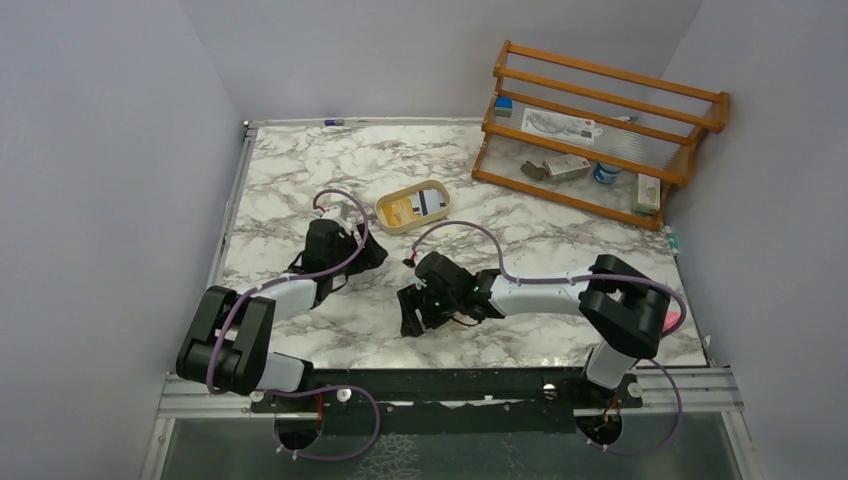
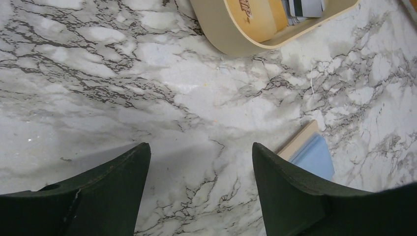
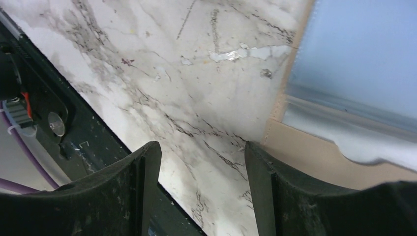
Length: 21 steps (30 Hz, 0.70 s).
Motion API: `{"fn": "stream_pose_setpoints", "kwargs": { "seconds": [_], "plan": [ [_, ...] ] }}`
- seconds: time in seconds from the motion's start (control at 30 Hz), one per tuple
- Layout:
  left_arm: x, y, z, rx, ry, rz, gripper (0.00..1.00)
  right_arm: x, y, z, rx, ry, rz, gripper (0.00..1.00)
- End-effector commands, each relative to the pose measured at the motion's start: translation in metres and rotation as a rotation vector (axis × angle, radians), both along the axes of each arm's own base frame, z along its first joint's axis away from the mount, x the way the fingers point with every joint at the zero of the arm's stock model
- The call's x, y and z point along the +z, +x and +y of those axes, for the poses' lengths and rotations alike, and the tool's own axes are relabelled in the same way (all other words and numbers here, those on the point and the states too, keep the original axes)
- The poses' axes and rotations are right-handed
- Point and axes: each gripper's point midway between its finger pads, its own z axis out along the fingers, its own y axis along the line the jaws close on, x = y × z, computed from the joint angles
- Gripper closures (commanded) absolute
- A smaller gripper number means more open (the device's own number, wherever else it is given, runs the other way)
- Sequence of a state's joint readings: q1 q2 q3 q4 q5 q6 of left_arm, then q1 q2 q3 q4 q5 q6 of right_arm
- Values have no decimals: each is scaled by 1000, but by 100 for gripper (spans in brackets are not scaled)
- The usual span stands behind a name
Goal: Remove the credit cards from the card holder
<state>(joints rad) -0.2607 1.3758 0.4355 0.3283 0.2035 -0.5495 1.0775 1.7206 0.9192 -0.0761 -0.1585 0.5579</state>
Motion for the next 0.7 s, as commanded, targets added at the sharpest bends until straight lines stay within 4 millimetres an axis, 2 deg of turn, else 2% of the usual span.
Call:
{"fn": "stream_pose_setpoints", "kwargs": {
  "seconds": [0.0,0.17,0.37,0.53,0.67],
  "plan": [
    [-13,-14,-6,-52,-26,59,23,-40,-6,-62,-77,-237,-3,31],
    [-5,-22,-27,-148,-36,23,23,-46,-7,-85,-121,-269,10,30],
    [-11,-35,-60,-242,-33,21,23,-49,-4,-113,-214,-274,45,27],
    [-22,-44,-81,-289,-73,37,23,-44,9,-142,-319,-219,72,25],
    [-22,-51,-94,-323,-160,47,23,-37,19,-154,-359,-112,104,25]
  ]
}}
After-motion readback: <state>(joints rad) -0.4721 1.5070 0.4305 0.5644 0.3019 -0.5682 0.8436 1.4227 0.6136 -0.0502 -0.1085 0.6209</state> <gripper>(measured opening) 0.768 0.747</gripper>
